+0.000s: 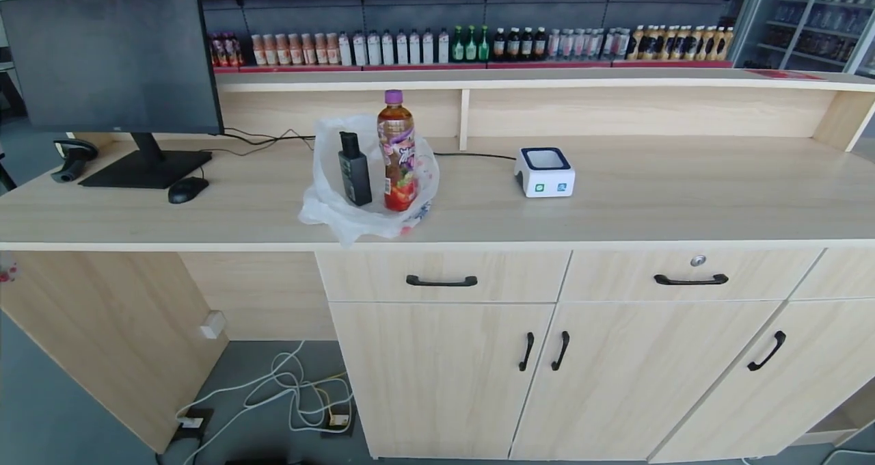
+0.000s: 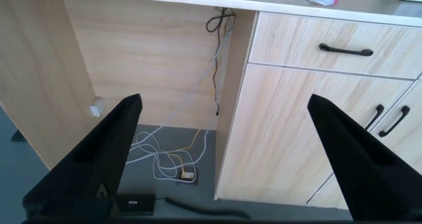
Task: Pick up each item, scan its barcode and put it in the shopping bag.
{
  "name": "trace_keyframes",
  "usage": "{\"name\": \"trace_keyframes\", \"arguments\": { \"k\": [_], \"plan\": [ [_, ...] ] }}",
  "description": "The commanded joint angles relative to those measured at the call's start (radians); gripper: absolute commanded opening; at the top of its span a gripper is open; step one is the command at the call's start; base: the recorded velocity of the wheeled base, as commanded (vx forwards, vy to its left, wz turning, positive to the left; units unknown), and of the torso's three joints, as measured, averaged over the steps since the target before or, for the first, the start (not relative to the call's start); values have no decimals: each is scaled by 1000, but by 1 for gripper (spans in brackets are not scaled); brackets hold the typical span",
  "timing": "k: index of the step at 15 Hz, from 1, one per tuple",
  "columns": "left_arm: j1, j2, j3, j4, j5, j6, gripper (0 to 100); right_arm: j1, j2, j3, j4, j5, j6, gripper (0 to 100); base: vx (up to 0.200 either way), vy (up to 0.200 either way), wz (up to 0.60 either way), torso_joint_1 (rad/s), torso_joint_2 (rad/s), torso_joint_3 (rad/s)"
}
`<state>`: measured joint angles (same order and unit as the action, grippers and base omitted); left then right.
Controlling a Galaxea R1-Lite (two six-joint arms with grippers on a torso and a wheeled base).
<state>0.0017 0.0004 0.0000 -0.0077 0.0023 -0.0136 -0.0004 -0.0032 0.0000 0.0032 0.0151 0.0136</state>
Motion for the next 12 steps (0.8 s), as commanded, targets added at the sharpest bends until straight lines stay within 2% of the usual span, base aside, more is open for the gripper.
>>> {"name": "trace_keyframes", "arguments": {
  "k": [1,7,10,12],
  "plan": [
    [0,1,0,0,1,0,100,0,3,0,0,0,-1,100,0,-200,0,-2,7,2],
    [0,1,0,0,1,-2,100,0,3,0,0,0,-3,100,0,-200,0,5,2,2],
    [0,1,0,0,1,-2,100,0,3,0,0,0,-1,100,0,0,0,0,0,0],
    [-2,1,0,-2,1,-2,100,0,3,0,0,0,-3,100,-200,0,0,2,5,0]
  ]
}}
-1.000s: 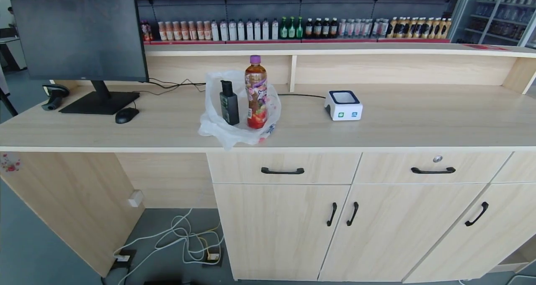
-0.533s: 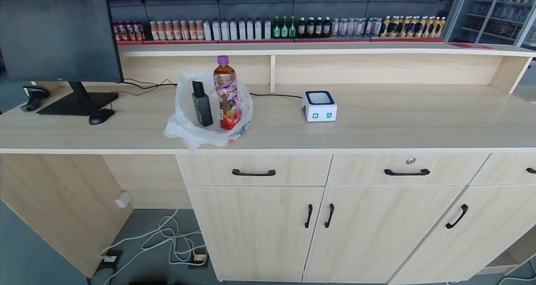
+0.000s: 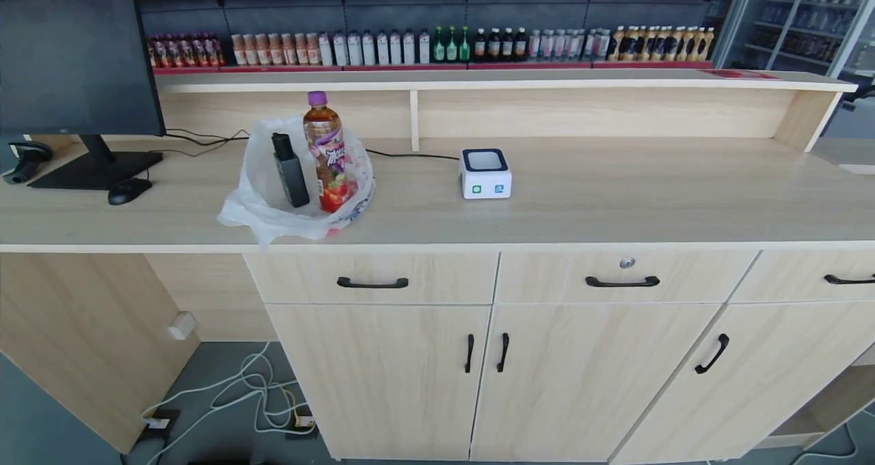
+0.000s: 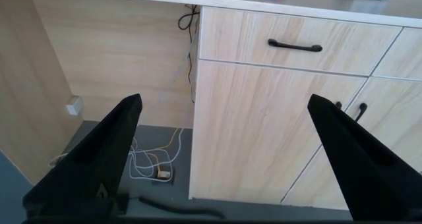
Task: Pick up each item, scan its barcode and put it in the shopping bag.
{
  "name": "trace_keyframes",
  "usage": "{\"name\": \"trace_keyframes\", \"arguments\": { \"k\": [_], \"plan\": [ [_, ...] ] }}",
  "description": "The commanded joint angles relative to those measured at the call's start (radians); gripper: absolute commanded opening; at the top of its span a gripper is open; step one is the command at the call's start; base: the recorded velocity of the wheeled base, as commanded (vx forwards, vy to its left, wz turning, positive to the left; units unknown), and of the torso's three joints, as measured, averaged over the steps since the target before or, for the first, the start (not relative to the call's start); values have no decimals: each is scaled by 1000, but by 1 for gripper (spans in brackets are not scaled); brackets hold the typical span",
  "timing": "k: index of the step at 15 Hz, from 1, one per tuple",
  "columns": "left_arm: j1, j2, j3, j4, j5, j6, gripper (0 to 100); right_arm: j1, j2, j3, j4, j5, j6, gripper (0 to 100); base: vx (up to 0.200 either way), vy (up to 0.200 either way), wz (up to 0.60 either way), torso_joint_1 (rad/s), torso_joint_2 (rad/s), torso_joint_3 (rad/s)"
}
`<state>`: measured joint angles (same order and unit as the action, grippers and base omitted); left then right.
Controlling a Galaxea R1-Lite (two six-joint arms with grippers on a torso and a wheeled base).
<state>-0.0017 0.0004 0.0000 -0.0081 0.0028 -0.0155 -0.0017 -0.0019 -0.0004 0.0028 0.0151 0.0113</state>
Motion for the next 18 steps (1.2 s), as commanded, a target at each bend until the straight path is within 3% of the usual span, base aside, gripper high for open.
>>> {"name": "trace_keyframes", "arguments": {
  "k": [1,13,18],
  "plan": [
    [2,1,0,-1,0,-1,100,2,2,0,0,0,-1,100,-200,0,0,17,7,-2],
    [3,1,0,0,0,-1,100,2,2,0,0,0,3,100,-200,0,0,-2,4,2],
    [2,1,0,0,0,3,100,2,2,0,0,0,3,100,0,0,0,0,0,0]
  ]
}}
